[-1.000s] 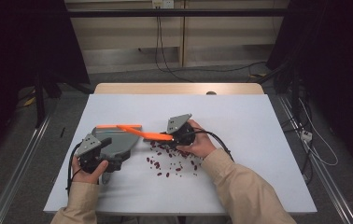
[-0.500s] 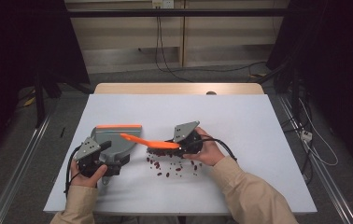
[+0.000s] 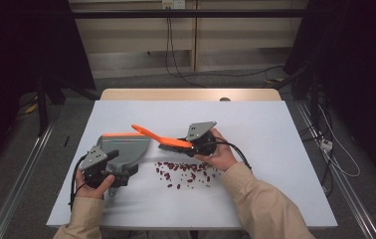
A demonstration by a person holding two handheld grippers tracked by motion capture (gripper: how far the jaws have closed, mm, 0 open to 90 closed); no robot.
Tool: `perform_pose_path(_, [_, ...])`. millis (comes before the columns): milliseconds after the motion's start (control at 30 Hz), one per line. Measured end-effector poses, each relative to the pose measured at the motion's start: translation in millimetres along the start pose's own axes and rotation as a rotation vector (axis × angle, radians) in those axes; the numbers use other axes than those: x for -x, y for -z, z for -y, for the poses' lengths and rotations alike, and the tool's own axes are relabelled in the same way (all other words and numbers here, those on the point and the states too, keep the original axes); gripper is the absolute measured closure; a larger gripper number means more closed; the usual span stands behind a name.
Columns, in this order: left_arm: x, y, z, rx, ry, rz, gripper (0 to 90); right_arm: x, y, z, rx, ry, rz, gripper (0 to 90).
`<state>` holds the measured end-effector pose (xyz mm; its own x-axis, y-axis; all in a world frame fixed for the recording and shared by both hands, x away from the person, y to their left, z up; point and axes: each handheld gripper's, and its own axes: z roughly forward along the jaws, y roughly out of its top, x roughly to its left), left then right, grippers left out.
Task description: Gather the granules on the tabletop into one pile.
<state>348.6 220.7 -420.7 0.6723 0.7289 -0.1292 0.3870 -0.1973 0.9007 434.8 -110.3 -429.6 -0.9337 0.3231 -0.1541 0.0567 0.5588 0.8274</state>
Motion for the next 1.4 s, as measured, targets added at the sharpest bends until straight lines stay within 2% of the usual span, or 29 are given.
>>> perform_pose_path(100, [-0.3, 0.2, 0.3, 0.001, 0.001, -0.001, 6.1, -0.9, -6.5, 3.7, -0.032, 0.001, -0.001, 71.3])
perform_pose_path(167, [-0.6, 0.3, 0.4, 0.002, 0.003, -0.001, 6.1, -4.1, -6.9, 5.2, -0.025, -0.006, -0.024, 71.3])
perform_pose_path(267, [-0.8, -0.6, 0.9, 0.0, 0.004, -0.002, 6.2, -11.2, -4.6, 4.8, -0.034, 0.004, -0.032, 71.2])
perform_pose_path(400, [-0.9, -0.9, 1.0, -0.006, -0.003, -0.005, 6.1, -15.1, 0.1, 5.3, -0.023, -0.017, -0.024, 71.3])
perform_pose_path(467, [-0.8, -0.7, 0.9, -0.003, -0.003, -0.005, 6.1, -13.8, 3.3, 4.8, 0.012, -0.064, -0.002, 71.2])
perform_pose_path(567, [-1.0, -0.4, 0.9, 0.0, 0.001, -0.006, 6.2, -11.8, 10.9, -1.5, 0.04, -0.139, 0.056, 71.2])
perform_pose_path(667, [-1.0, 0.2, 0.7, 0.004, 0.001, -0.005, 6.1, -12.6, 19.2, -7.3, 0.09, -0.254, 0.088, 71.3])
perform_pose_path(800, [-1.1, -0.1, 0.7, 0.005, 0.002, -0.004, 6.2, -19.3, 25.6, -10.0, 0.133, -0.39, 0.116, 71.3])
perform_pose_path(1000, [-0.1, -0.4, 0.7, 0.003, -0.005, -0.003, 6.1, -31.9, 28.5, -6.7, 0.153, -0.528, 0.15, 71.3])
perform_pose_path(1167, [-0.2, -0.3, 0.6, 0.005, -0.003, -0.006, 6.1, -40.3, 30.3, -7.2, 0.169, -0.613, 0.169, 71.3])
perform_pose_path(1267, [-0.2, -0.1, 0.5, 0.007, -0.002, -0.008, 6.2, -46.4, 30.3, -9.9, 0.168, -0.625, 0.179, 71.3])
perform_pose_path(1400, [0.1, -0.1, 0.4, 0.007, -0.002, -0.009, 6.2, -52.0, 29.1, -12.7, 0.183, -0.644, 0.168, 71.3])
